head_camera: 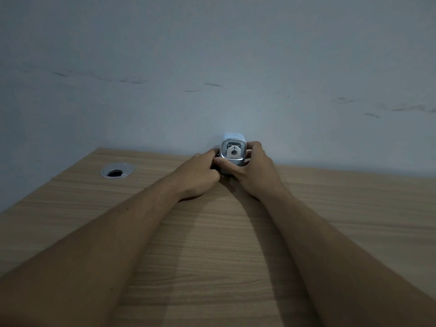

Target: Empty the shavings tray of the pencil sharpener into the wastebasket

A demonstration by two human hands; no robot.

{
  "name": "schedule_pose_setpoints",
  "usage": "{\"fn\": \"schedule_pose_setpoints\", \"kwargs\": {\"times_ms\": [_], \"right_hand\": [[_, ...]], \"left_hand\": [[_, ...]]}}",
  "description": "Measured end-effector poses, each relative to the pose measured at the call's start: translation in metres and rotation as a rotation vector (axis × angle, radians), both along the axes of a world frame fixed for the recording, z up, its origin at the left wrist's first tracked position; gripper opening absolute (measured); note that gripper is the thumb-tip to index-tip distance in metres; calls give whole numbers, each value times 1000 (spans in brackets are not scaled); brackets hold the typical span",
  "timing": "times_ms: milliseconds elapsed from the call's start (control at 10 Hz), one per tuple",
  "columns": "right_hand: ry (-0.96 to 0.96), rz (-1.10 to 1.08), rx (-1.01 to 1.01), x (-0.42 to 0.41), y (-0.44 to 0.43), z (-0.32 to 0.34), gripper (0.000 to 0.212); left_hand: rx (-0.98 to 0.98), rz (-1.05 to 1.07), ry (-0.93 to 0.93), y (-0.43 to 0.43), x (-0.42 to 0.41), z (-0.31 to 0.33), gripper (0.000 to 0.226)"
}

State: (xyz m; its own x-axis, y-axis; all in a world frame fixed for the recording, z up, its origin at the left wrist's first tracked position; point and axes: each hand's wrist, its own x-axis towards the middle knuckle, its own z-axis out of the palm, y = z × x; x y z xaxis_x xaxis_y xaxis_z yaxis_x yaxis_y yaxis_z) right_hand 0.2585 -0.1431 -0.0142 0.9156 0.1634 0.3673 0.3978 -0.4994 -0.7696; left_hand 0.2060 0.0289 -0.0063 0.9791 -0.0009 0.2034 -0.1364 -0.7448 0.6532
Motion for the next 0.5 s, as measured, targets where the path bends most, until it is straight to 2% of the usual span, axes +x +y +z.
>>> {"fn": "schedule_pose_setpoints", "kwargs": {"times_ms": [200,300,400,500], "right_hand": [[-18,-69,-92,-24,-2,1,122],[-23,-64,-218,-54,-16,2,100],[-85,-45,-414,-90,-31,5,80],[-54,-73,-500,-119,-46,5,85]], "left_hand": [[57,72,-29,-4,-16,1,59],[203,191,31,-6,-33,-5,67],[347,220,71,-14,-66,-2,79],[409,172,83,-23,-99,-2,86]]}}
